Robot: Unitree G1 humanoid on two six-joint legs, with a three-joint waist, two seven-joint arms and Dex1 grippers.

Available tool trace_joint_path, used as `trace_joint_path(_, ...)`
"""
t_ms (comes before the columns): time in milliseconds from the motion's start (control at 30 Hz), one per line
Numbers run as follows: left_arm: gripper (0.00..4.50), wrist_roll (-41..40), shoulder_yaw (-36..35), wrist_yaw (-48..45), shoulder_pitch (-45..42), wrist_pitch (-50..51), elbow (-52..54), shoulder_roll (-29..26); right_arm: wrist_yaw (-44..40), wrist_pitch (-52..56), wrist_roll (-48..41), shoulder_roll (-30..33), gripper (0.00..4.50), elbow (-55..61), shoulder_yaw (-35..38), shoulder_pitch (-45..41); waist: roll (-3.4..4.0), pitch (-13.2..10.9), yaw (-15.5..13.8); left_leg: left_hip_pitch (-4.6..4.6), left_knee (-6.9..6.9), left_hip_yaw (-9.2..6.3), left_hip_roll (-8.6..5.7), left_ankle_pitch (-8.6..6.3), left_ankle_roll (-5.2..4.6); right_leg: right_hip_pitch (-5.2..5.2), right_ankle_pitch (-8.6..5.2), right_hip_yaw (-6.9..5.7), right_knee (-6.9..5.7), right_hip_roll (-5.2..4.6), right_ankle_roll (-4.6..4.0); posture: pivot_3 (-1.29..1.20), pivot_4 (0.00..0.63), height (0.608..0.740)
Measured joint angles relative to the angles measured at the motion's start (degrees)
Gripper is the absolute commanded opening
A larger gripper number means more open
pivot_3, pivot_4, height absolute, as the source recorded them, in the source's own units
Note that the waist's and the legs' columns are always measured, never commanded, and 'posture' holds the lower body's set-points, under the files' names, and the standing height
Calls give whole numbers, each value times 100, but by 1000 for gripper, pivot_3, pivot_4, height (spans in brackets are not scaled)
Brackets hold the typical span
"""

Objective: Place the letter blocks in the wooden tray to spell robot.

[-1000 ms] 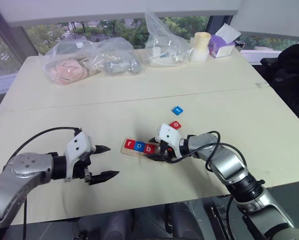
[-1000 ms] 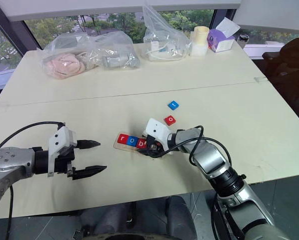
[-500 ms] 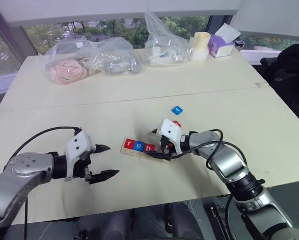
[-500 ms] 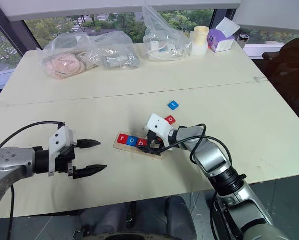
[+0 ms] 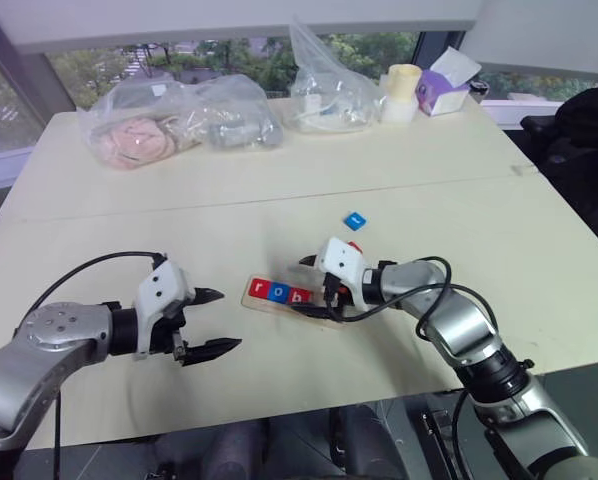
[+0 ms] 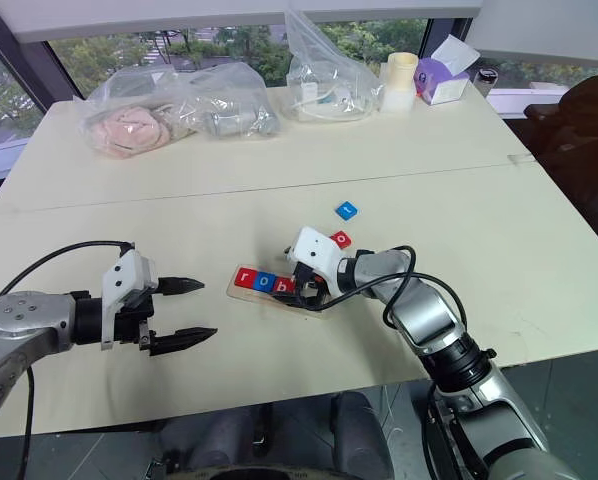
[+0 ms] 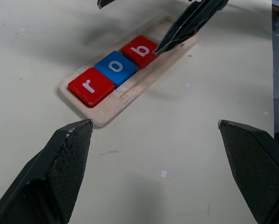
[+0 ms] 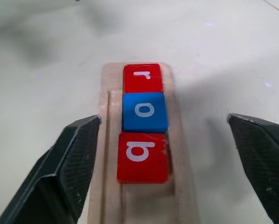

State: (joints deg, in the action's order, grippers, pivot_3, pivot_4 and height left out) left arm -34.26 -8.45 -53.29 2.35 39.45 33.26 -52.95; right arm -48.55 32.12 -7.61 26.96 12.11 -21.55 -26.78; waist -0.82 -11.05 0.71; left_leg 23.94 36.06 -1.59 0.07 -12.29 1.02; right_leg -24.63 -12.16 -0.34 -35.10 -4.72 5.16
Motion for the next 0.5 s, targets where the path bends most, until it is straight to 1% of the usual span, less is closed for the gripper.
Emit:
trace_joint_path(267,4500,-2,-1,36,6,0,0,0,183,-333,352,-9,4419,-508,-61,57,0,0,8,0,-1,0,0,0,0,-1,0,0,0,0,0,0,150,740)
trace_joint_path(500,4500,-2,-1,66,31,1,1,0,165,-501,406,-78,4419,-705,-52,-35,0,0,6,-2,0,0,0,0,0,1,0,0,0,1,0,0,150,740)
